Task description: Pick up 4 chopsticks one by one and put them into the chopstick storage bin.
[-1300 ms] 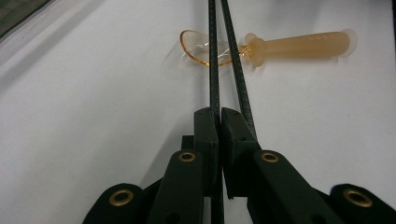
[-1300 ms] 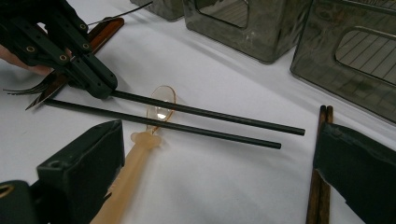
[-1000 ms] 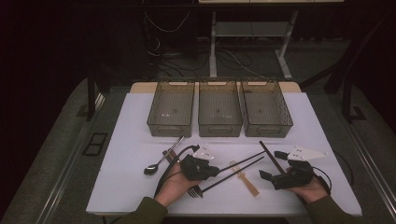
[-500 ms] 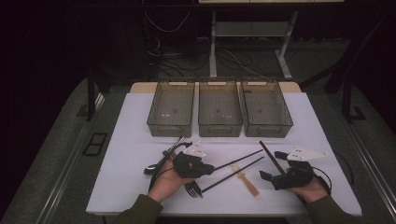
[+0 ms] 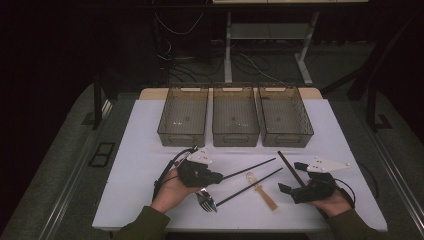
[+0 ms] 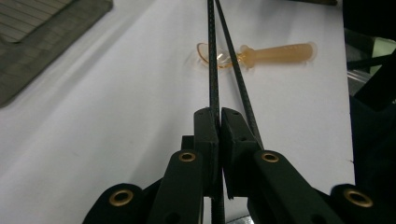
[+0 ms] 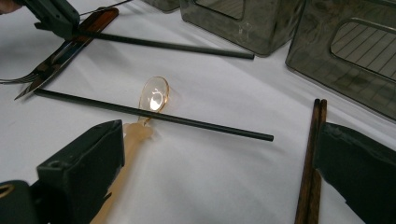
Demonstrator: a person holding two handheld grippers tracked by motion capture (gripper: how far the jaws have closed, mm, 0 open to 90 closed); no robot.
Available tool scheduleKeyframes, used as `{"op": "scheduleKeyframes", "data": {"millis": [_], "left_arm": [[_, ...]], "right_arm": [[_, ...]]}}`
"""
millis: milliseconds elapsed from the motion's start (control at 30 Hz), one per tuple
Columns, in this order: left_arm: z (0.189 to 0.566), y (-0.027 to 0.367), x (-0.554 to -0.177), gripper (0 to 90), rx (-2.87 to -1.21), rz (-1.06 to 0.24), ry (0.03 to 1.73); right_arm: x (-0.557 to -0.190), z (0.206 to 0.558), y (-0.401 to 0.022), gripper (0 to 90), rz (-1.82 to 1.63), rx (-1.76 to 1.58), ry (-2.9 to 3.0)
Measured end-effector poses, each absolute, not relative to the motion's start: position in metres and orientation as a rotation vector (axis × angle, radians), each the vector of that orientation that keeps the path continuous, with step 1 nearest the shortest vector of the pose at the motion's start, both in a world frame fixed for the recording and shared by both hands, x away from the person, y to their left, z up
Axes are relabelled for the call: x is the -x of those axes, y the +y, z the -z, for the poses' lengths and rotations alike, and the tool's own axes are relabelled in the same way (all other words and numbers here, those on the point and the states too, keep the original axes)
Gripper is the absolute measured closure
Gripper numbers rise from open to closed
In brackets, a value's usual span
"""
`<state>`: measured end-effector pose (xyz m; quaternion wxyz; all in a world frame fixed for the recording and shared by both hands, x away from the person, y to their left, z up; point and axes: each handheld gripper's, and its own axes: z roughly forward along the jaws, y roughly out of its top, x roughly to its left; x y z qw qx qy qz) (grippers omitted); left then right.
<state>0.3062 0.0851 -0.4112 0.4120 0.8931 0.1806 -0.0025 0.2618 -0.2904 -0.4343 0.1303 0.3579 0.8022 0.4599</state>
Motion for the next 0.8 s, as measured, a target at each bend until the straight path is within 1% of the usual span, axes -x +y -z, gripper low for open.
{"op": "scheduleKeyframes", "data": {"millis": [633, 800], "left_arm": [[0.393, 0.114, -0.318, 84.7, -2.167, -0.043, 0.525], [0.384, 0.122, -0.322, 84.7, -2.132, -0.074, 0.55]], "right_arm": [[-0.262, 0.433, -0.292, 2.3, -1.355, -1.042, 2.324], [-0.262, 0.433, -0.291, 2.3, -1.36, -1.036, 2.329]]}}
